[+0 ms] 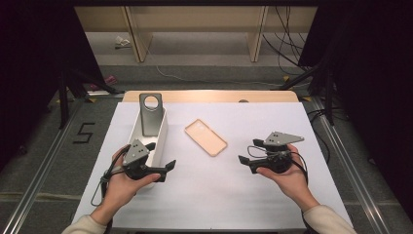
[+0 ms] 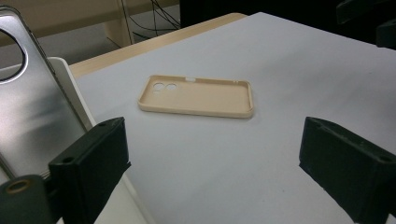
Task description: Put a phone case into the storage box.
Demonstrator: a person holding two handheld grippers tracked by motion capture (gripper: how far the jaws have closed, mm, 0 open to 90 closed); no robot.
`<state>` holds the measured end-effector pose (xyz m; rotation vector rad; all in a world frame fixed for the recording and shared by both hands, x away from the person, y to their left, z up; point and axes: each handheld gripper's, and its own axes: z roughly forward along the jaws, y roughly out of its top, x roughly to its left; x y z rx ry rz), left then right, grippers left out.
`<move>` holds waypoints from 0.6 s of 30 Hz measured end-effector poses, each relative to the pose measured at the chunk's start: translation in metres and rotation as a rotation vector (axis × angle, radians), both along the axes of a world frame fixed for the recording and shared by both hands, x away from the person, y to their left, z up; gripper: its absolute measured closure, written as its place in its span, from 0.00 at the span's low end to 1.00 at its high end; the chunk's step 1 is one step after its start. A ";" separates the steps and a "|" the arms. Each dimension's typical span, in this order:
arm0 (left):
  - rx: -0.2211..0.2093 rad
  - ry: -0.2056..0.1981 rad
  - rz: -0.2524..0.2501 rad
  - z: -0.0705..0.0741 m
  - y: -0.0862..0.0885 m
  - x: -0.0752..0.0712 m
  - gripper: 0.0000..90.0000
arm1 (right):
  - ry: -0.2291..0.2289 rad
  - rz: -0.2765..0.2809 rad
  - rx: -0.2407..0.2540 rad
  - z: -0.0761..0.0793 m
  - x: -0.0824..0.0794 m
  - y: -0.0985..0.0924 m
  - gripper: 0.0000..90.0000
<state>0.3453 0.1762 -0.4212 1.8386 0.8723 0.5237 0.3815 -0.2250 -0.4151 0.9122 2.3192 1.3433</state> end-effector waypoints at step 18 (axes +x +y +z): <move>-0.003 0.010 0.010 -0.001 0.000 -0.001 0.11 | 0.145 -0.092 -0.215 -0.016 0.067 0.040 1.00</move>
